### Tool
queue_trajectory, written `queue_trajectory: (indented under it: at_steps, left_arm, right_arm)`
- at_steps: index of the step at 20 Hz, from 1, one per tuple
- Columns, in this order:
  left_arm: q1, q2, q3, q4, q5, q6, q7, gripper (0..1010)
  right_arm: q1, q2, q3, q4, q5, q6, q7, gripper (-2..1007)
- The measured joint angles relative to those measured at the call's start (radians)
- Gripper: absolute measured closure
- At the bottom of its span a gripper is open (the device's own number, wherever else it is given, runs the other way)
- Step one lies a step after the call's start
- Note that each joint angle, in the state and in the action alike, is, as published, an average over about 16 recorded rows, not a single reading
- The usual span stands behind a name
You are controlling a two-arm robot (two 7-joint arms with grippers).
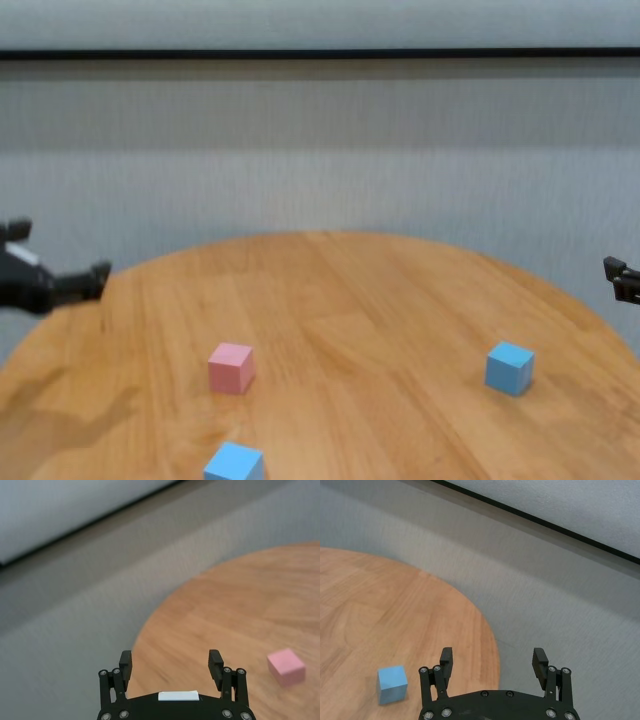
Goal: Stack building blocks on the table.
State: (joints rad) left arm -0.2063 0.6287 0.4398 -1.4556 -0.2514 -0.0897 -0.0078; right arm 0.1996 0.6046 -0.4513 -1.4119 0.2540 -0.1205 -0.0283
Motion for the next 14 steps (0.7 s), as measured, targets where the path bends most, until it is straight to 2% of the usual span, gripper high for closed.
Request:
queue_trajectory:
  at_steps: [8, 14]
  left_arm:
    - [-0.007, 0.046, -0.025, -0.06, -0.016, 0.034, -0.091, 7]
    - [0.011, 0.084, -0.052, -0.099, -0.059, 0.04, -0.181, 7]
  right_arm:
    - [0.0, 0.0, 0.0, 0.0, 0.0, 0.0, 0.0, 4]
    - [0.0, 0.0, 0.0, 0.0, 0.0, 0.0, 0.0, 5]
